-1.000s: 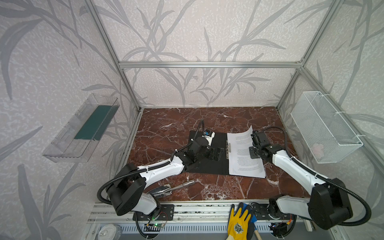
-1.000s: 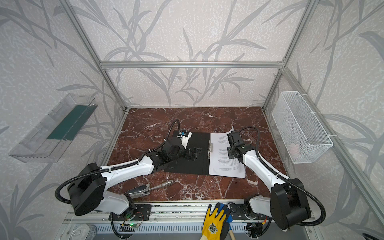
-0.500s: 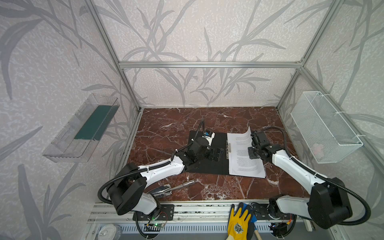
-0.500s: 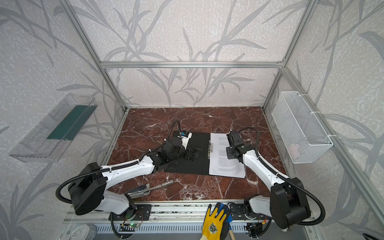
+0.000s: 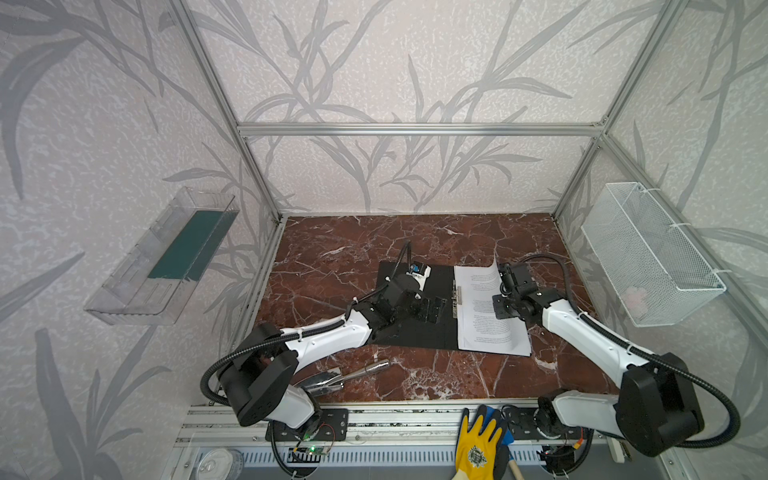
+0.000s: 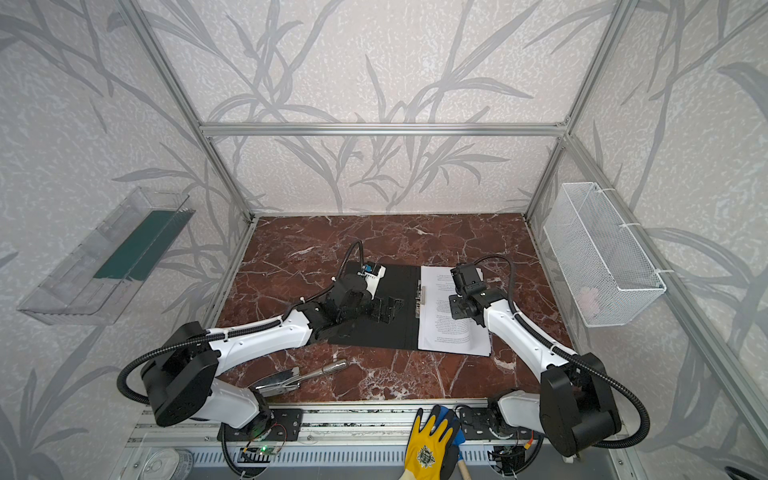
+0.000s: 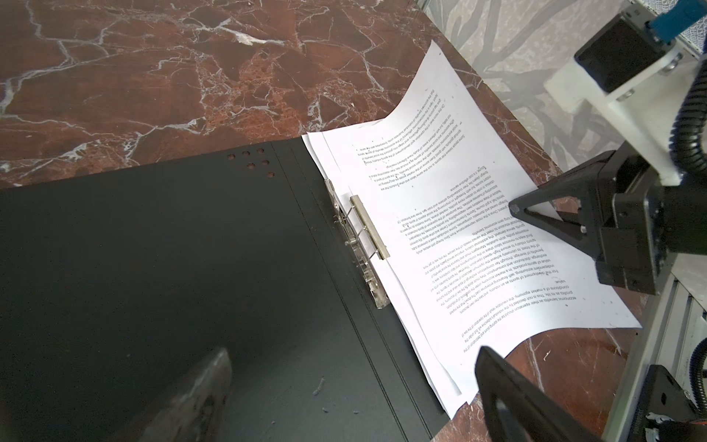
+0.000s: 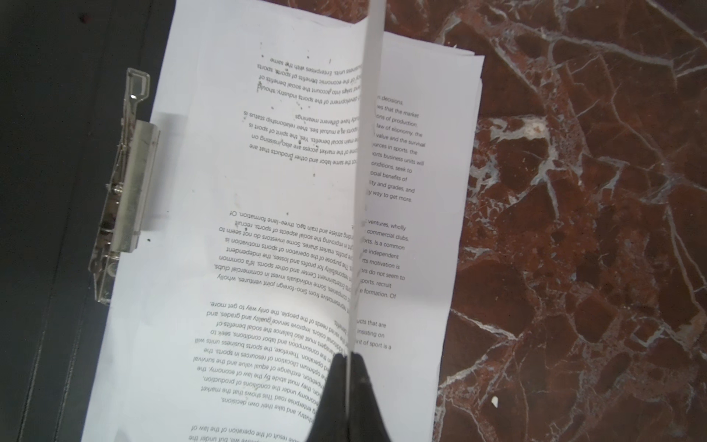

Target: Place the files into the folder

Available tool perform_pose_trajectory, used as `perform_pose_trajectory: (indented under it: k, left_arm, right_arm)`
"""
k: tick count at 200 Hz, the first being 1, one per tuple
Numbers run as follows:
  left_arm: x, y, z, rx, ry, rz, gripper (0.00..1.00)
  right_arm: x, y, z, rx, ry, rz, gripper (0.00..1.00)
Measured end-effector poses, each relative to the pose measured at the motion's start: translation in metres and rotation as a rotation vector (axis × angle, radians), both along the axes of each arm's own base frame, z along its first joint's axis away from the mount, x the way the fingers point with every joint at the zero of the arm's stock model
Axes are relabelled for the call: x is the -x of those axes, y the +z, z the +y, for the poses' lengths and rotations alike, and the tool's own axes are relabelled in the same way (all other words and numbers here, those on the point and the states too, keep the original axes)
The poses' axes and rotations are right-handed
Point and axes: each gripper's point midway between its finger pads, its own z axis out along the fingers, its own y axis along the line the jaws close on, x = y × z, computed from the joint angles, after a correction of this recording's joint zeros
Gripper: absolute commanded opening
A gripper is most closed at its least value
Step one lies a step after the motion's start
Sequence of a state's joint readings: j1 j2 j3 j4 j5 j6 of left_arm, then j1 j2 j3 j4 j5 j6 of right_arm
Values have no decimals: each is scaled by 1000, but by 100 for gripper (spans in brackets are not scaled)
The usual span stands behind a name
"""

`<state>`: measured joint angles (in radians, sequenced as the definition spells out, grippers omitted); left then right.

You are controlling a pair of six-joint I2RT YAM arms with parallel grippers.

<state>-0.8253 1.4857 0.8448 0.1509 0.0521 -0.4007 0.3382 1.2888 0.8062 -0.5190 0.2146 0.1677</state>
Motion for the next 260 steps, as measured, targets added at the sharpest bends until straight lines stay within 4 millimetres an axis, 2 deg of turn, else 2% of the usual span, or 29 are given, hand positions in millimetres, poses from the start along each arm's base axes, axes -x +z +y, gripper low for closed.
perform_pose_trajectory:
  k: [34,79,177,210,229,260]
  left_arm:
    - [0,-1,0,-5,2,2,99]
    - [-1,-1,1,-7,3,2,99]
    - [-1,-2,1,-11,8,1,99]
    - [-1,-2,2,-11,8,1,99]
    - [-1,-2,2,-12,8,0,99]
    - [-1,-2,2,-11,8,1,99]
  right_arm:
    - [0,1,4,-19,11,-5,0]
    - [4,13,7,-68,17,-79,0]
    - [4,8,14,-108,20,-61,0]
    - [3,8,15,-113,23,-60,4]
    - [3,6,15,-111,21,-55,13]
    - [3,5,11,-98,-3,-56,46]
